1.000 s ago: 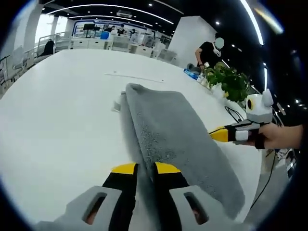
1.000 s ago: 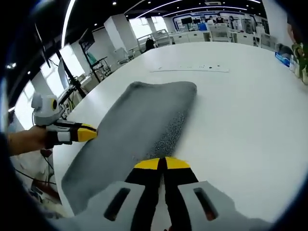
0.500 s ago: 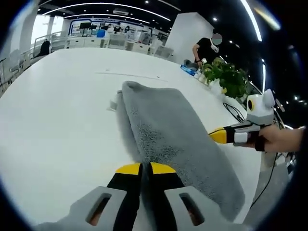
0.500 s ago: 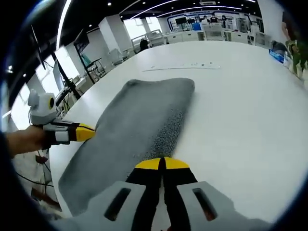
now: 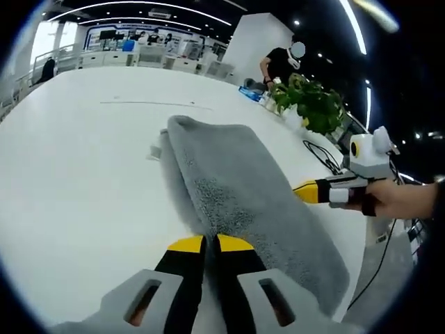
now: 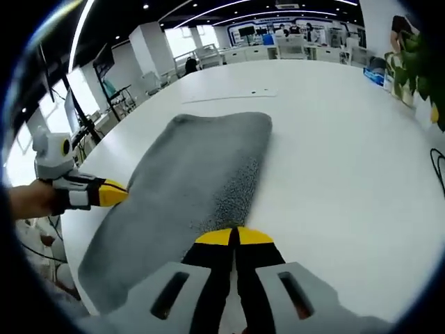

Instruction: Fold the towel on the table until its edges align and the towel forms a compact rectangular stack.

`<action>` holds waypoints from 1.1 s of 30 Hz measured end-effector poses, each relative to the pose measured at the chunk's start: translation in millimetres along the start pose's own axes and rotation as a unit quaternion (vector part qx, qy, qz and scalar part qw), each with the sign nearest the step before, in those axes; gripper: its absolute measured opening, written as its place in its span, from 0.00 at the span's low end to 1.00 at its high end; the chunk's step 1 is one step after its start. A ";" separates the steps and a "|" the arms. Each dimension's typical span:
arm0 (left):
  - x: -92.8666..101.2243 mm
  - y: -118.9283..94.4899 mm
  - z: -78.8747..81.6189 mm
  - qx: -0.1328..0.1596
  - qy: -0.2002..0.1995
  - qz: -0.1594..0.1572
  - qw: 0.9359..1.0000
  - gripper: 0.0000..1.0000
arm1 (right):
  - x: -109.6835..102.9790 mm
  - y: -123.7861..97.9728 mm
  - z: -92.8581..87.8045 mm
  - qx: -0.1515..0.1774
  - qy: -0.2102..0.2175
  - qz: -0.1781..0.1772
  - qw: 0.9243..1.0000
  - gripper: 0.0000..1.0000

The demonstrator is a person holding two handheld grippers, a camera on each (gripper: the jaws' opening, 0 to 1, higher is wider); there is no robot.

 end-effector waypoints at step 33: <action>71.5 -65.0 -17.8 -0.004 0.277 -0.063 0.959 0.35 | -44.3 -78.0 -27.9 0.007 -0.197 0.081 0.977 0.21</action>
Point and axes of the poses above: the point that each gripper's makers call its tool centre point, and the gripper's own axes: y roughly forward along the fingers, x roughly to its right, z roughly out of its top, the point moved 7 cm from there along -y, roughly backward along the fingers, and after that the axes turned 3 degrees about z, right-handed, at the moved point
